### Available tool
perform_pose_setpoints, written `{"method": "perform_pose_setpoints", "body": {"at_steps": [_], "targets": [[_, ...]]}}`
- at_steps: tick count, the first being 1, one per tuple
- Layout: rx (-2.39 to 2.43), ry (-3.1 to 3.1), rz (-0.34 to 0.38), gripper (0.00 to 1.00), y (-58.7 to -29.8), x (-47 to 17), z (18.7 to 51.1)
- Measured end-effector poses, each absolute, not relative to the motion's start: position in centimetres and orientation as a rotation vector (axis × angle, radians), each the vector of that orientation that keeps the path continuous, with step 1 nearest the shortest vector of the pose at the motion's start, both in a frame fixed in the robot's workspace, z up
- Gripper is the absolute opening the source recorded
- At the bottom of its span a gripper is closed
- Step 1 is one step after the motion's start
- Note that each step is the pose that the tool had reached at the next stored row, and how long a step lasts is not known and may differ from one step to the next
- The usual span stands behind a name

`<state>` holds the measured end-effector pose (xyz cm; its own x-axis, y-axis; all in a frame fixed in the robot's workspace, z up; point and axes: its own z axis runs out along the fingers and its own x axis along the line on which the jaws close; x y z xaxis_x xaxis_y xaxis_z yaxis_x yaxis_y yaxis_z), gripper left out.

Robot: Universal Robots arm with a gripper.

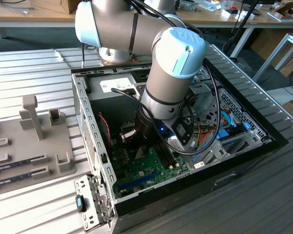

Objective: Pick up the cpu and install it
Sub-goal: 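Close the cpu cover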

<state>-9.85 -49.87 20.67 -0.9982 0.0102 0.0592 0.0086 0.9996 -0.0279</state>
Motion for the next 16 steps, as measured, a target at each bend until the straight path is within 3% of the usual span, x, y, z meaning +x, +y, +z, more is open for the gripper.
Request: {"method": "perform_pose_setpoints", "body": {"at_steps": [16], "targets": [[-0.009,-3.081,0.043,0.39,-49.87,-9.68,20.51]]}}
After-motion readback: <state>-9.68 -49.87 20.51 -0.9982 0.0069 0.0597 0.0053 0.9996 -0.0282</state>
